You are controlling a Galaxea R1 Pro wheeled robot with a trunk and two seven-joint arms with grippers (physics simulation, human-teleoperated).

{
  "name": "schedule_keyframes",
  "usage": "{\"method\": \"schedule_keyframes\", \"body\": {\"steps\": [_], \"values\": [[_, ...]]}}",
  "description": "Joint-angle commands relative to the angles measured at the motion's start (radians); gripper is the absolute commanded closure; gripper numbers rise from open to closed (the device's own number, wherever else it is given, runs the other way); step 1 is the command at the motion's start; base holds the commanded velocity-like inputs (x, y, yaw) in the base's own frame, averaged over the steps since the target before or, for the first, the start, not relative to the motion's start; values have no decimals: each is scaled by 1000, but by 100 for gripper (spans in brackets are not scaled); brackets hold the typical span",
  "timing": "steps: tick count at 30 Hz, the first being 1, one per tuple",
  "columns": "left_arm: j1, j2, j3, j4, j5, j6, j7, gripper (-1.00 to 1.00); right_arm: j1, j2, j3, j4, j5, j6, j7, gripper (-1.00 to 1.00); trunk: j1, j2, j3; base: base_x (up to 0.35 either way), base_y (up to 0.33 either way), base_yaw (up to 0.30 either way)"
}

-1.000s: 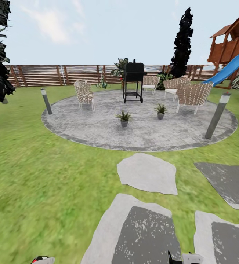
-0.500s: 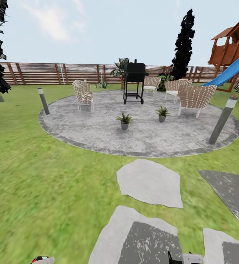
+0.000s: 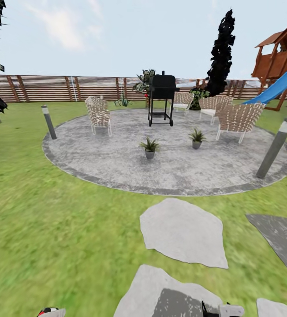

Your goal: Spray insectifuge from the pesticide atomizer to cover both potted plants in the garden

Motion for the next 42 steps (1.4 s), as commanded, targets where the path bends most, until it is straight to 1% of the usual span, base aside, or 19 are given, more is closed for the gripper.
{"method": "schedule_keyframes", "body": {"steps": [1,42], "values": [[-1,0,0,1,-6,-3,6,100,-1,0,0,1,3,-2,-4,-100,0,0,-1,337,0,0],[-1,0,0,1,-6,-3,6,100,-1,0,0,1,3,-2,-2,-100,0,0,-1,337,0,0]]}}
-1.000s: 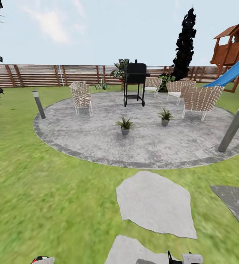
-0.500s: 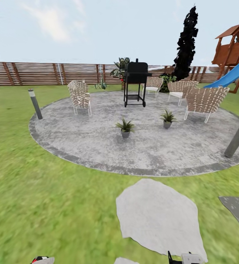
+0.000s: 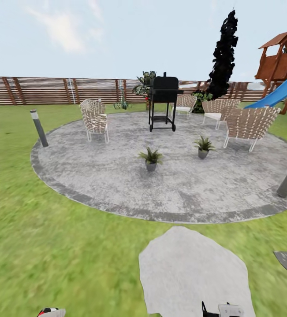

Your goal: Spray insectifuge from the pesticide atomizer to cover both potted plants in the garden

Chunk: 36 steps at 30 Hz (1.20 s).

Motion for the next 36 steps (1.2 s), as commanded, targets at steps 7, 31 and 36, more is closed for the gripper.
{"method": "schedule_keyframes", "body": {"steps": [7,31,36], "values": [[-1,0,0,1,-6,-3,6,100,-1,0,1,1,3,-2,-3,-100,0,0,-1,337,0,0],[-1,0,0,1,-6,-3,6,100,-1,0,1,1,3,-2,-3,-100,0,0,-1,337,0,0],[-1,0,0,1,-6,-3,6,100,-1,0,1,1,4,-2,-3,-100,0,0,-1,337,0,0]]}}
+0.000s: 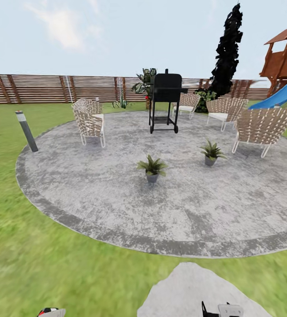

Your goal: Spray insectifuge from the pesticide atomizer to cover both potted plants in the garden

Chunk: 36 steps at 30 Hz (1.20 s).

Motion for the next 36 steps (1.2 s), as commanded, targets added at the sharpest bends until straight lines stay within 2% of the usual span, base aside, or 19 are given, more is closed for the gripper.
{"method": "schedule_keyframes", "body": {"steps": [1,24,36], "values": [[-1,0,0,1,-6,-3,6,100,-1,0,0,1,3,-2,-4,-100,0,0,-1,337,0,0],[-1,0,0,1,-6,-3,6,100,-1,0,0,1,4,-2,-4,-100,0,0,-1,337,-2,0],[-1,0,0,1,-6,-3,6,100,-1,0,0,1,4,-2,-4,-100,0,0,-1,314,-107,0]]}}
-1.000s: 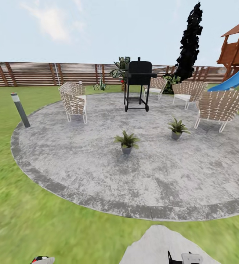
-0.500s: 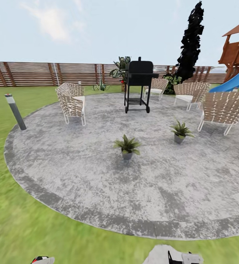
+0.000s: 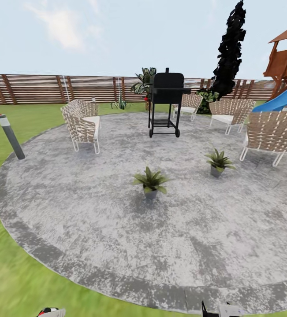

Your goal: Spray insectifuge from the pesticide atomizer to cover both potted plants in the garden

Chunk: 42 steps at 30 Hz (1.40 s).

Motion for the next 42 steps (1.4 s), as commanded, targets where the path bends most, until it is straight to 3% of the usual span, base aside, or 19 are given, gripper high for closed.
{"method": "schedule_keyframes", "body": {"steps": [1,36,42], "values": [[-1,0,0,1,-6,-3,6,100,-1,0,0,1,3,-2,-4,-100,0,0,-1,291,-140,0],[-1,0,-1,1,-6,-3,6,100,-1,0,2,1,3,-2,-3,-100,0,0,-1,281,-159,0],[-1,0,-1,1,-7,-3,6,100,-1,0,2,1,3,-3,-3,-100,0,0,-1,280,-161,164]]}}
